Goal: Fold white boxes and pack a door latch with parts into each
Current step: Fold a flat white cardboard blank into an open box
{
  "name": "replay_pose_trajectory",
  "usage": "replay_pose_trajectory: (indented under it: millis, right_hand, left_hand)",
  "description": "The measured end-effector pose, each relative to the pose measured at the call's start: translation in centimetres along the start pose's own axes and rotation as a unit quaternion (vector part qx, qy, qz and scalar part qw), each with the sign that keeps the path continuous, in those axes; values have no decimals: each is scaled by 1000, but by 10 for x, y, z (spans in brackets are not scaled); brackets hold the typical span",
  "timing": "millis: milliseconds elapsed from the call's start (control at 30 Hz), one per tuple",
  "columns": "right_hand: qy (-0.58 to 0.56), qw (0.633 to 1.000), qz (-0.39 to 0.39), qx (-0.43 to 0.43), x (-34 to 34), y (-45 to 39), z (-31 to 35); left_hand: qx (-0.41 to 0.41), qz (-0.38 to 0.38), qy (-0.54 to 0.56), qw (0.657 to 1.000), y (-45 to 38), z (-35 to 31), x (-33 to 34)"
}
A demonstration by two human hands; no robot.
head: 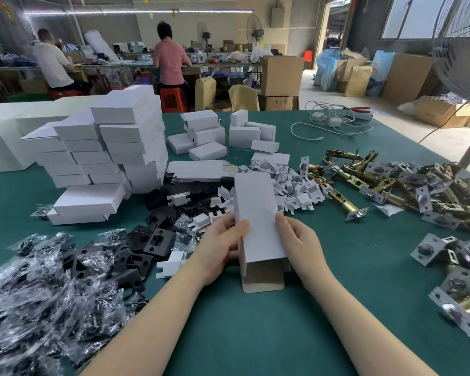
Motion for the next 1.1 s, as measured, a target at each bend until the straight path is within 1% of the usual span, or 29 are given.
replay_pose_trajectory:
  millis: [100,233,400,500,600,733,900,1000,1100]
  right_hand:
    - [-9,1000,-8,10,-2,-2,-5]
    - [-21,1000,-5,9,1,-3,-6]
    - [-22,1000,6,21,5,-4,-10]
    - [-30,999,-39,21,-3,-5,-10]
    - [36,997,-69,-9,-6,-5,-6]
    - [49,996,-73,-32,-6,-6,-3]
    - [43,997,-67,-19,-6,-8,-7]
    - [46,997,-48,-38,-1,-3,-2]
    - [79,994,-12,-68,10,2,4]
  left_hand:
    - [10,-19,-12,1000,0,-1,-4]
    - [49,-45,1,998,-2,-4,-9]
    - [78,-55,-22,995,-3,-5,-12]
    - [76,-23,-47,996,-3,-6,-6]
    - [74,-15,-72,994,-4,-5,-2]
    - [82,-59,-119,988,-5,-7,-7]
    - [123,-89,-151,977,1,-12,-9]
    - [155,-139,-117,971,5,-19,-22]
    - [159,-171,-60,970,5,-20,-34]
Point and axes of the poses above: each hand's wrist, its own y-axis away from the middle knuckle, its own x-axis out of the palm, z = x × y, the point moved 10 cm from there along -y, towards the middle knuckle, and after that the axes turned 6 degrees about y, right-handed, at the moved point
